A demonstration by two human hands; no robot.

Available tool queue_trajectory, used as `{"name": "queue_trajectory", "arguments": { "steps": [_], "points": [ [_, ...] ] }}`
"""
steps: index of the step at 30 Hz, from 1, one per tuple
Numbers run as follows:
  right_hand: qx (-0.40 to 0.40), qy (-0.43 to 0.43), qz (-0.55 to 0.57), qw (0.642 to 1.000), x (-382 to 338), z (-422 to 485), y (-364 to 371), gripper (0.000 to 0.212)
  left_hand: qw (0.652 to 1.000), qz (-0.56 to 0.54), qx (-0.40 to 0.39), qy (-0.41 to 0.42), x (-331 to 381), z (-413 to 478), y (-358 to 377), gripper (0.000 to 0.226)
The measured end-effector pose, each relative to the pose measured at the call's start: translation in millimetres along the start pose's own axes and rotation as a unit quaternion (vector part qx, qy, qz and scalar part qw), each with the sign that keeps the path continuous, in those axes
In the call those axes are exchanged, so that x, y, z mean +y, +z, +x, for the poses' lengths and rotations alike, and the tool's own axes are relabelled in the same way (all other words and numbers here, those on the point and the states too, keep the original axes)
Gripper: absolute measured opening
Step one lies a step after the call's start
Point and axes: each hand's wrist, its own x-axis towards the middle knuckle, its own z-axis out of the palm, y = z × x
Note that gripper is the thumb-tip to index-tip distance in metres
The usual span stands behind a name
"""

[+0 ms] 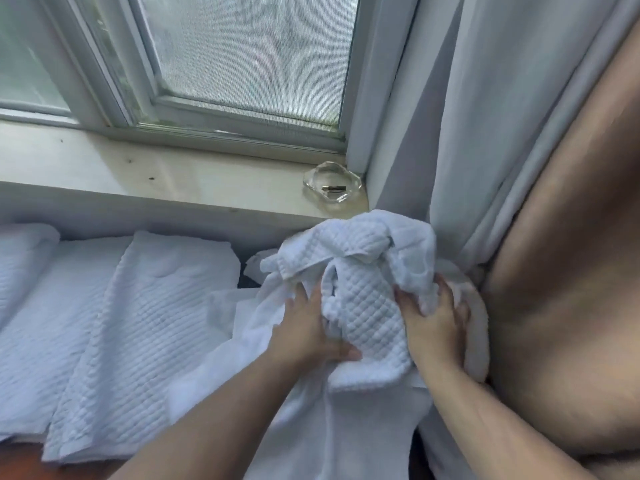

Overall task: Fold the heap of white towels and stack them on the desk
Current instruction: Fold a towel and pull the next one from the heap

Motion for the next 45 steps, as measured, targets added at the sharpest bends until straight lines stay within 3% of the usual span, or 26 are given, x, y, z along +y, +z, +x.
{"name": "queue_trajectory", "arguments": {
  "steps": [8, 14, 16, 18, 21, 24, 26, 29, 33, 36, 41, 45],
  "points": [
    [0.062, -0.039, -0.016, 0.997, 15.4, 42.1, 43.6, 0.053, 0.998, -0.03, 0.054, -0.032, -11.1, 39.8, 18.3, 0.143],
    [-0.028, 0.033, -0.065, 0.997, 0.6, 48.3, 24.7, 0.058, 0.998, -0.037, 0.049, -0.012, -0.7, 28.7, 10.8, 0.138],
    [-0.015, 0.028, -0.122, 0.992, -9.7, 35.8, 9.8, 0.063, 0.999, -0.022, 0.04, -0.015, 4.5, 11.1, 2.8, 0.132],
    [0.041, -0.046, -0.173, 0.983, -19.8, 11.4, -1.7, 0.069, 0.999, -0.028, 0.031, -0.021, 0.2, -12.1, -4.7, 0.108],
    [0.102, -0.171, -0.151, 0.968, -35.2, -27.3, -9.9, 0.07, 0.998, -0.034, 0.025, -0.046, -26.2, -53.1, -17.5, 0.066],
    [0.13, -0.322, -0.139, 0.927, -54.2, -60.6, -9.1, 0.067, 0.99, -0.02, 0.053, -0.127, -72.3, -91.1, -31.6, 0.066],
    [0.092, -0.411, -0.137, 0.897, -67.6, -82.4, 2.8, 0.062, 0.984, -0.029, 0.074, -0.161, -102.4, -111.3, -42.8, 0.058],
    [-0.033, -0.461, -0.091, 0.882, -83.5, -111.3, 32.8, 0.052, 0.978, -0.017, 0.089, -0.19, -138.2, -130.2, -54.1, 0.055],
    [-0.283, -0.385, -0.101, 0.873, -91.7, -139.8, 81.4, 0.042, 0.969, 0.031, 0.102, -0.221, -176.5, -137.1, -66.4, 0.056],
    [-0.384, -0.33, -0.149, 0.849, -86.2, -148.6, 119.6, 0.04, 0.97, 0.113, 0.076, -0.199, -201.7, -134.6, -71.7, 0.06],
    [-0.452, -0.289, -0.206, 0.819, -82.4, -157.1, 167.9, 0.042, 0.956, 0.163, 0.11, -0.217, -231.4, -140.5, -90.0, 0.059],
    [-0.458, -0.301, -0.216, 0.808, -91.0, -162.8, 203.3, 0.048, 0.923, 0.182, 0.252, -0.228, -246.5, -148.3, -118.2, 0.059]
  ]
}}
